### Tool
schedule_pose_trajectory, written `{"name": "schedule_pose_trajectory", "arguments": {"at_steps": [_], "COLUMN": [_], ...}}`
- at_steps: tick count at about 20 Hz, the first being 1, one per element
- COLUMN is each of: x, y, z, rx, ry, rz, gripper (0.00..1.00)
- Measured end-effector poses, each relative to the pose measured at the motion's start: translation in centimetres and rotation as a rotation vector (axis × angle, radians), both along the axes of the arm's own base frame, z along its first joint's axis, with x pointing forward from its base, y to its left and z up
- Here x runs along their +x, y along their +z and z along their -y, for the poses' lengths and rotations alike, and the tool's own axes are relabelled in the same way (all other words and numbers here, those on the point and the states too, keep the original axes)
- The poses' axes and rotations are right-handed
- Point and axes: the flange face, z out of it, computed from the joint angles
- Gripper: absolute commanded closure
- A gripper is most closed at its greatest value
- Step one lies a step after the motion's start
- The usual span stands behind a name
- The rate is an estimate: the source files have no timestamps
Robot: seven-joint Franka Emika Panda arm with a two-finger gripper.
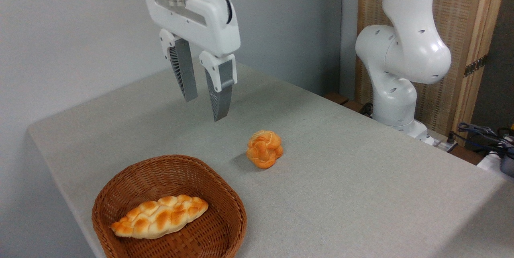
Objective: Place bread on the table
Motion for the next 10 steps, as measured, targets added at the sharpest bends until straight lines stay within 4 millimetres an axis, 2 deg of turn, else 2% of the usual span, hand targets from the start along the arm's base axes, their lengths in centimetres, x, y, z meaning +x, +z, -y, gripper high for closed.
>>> {"name": "schedule_pose_trajectory", "arguments": {"at_steps": [4,10], "x": [0.25,0.23], "y": [-0.45,-0.39], "z": [0.70,0.64], "rx": [0.024,0.027], "ry": [-0.016,-0.016], "rz": [-0.007,-0.008], "gripper": [0.00,0.00]}}
